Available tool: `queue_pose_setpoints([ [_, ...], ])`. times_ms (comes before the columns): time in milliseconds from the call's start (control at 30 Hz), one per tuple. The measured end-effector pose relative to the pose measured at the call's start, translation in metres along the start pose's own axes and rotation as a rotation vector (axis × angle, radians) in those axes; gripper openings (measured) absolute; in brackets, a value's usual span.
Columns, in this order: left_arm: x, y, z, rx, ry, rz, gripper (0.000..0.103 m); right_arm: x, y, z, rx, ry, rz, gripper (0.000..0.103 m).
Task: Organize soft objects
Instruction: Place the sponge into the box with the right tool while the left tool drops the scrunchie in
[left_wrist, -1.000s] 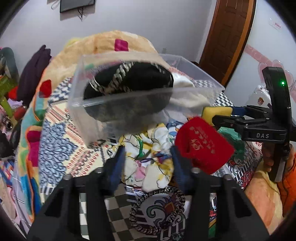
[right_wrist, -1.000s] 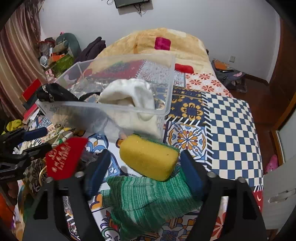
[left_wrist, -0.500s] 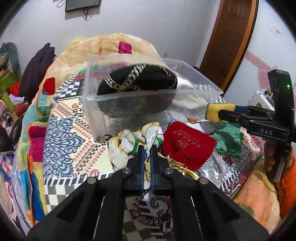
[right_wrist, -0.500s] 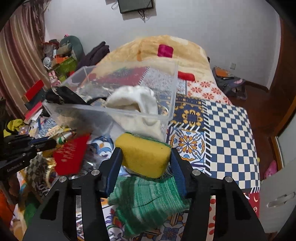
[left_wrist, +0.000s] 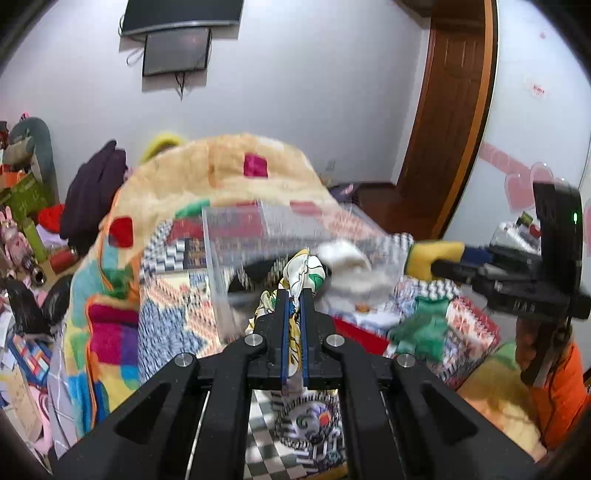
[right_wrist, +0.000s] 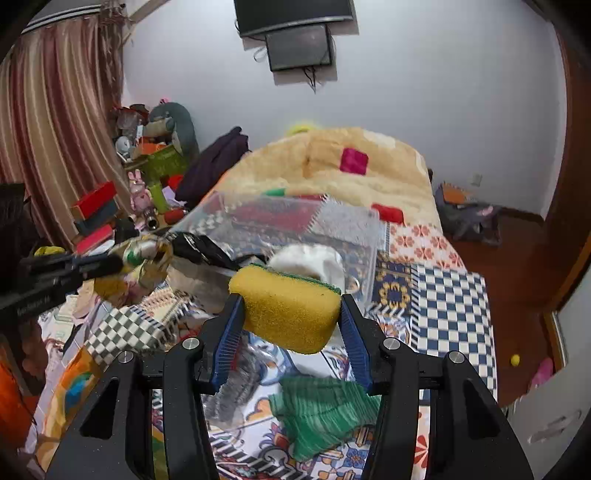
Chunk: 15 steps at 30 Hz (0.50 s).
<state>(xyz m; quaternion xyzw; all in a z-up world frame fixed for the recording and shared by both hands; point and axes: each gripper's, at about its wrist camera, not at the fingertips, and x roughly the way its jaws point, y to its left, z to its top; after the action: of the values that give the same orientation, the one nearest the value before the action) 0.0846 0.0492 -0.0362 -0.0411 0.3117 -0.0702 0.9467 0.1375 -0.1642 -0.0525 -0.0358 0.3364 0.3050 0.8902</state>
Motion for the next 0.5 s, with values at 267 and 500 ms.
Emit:
queue_pose_setpoints([
  [267, -0.012, 0.001, 0.037, 0.02, -0.129, 0.057, 0.004, 0.0, 0.004, 0.019, -0.017, -0.057, 0.004, 0.049],
  [500, 0.025, 0.005, 0.048, 0.046, -0.112, 0.09, 0.004, 0.016, 0.007, 0.035, -0.036, -0.064, -0.013, 0.049],
])
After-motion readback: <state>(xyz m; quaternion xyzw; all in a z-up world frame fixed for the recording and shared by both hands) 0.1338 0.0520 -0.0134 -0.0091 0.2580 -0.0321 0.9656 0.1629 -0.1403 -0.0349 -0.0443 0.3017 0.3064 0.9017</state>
